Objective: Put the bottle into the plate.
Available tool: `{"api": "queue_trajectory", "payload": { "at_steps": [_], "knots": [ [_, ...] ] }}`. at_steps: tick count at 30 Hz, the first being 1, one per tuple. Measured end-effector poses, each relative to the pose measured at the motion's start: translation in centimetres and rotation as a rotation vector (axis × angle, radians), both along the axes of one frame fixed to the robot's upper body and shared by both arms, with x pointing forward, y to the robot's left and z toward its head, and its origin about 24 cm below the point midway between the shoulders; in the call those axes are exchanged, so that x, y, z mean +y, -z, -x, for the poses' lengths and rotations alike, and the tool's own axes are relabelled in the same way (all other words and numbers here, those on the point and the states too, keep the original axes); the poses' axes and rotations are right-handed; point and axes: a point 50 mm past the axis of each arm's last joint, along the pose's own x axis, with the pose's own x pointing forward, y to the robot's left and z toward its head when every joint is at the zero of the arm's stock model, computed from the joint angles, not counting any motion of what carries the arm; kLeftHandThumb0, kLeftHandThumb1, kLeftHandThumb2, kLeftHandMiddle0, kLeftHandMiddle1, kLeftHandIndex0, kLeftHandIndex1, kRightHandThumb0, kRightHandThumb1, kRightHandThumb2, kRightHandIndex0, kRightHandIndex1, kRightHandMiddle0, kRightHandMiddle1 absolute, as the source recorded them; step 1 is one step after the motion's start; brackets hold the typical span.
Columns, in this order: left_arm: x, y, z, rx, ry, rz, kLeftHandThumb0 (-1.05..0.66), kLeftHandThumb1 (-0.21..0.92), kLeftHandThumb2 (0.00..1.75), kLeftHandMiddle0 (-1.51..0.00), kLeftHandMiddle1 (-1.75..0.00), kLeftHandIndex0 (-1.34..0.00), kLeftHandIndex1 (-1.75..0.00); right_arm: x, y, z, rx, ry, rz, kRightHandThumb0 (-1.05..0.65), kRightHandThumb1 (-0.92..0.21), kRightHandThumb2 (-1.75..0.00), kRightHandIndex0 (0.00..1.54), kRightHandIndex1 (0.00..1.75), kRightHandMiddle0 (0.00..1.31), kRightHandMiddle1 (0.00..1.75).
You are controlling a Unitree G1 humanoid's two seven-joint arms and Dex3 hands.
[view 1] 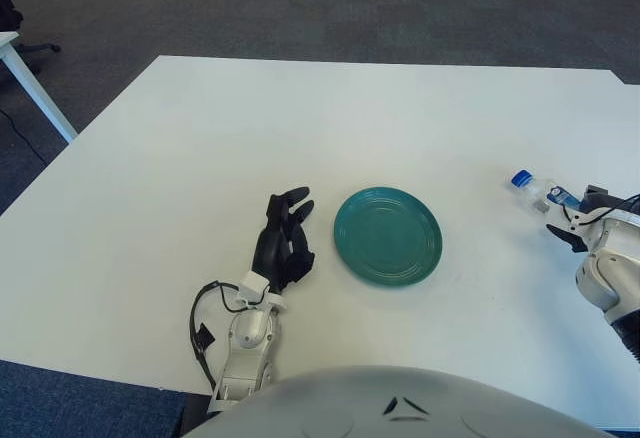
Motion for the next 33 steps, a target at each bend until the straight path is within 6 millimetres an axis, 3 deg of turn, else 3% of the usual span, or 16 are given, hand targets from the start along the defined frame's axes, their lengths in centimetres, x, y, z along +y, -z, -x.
{"api": "queue_trajectory", "payload": {
  "at_steps": [26,33],
  "knots": [
    [-0.2,0.3,-0.5,-0.004,0.014,-0.004,-0.56,0.92,0.9,-0.35,-0.46,0.0,-1.06,0.4,-1.3,-1.2,-0.039,-0.02,0.009,-1.05,-0.92,-0.92,0.0,0.0,0.0,0.0],
    [-0.1,0.4,-0.6,-0.005,0.011,0.0,-0.56,0.92,0.9,-0.35,-0.46,0.0,-1.06,0.5,-1.7,-1.4,-0.121,-0.041,0.017,-1.05,-0.92,-0.94,0.0,0.0,0.0,0.0]
  ]
}}
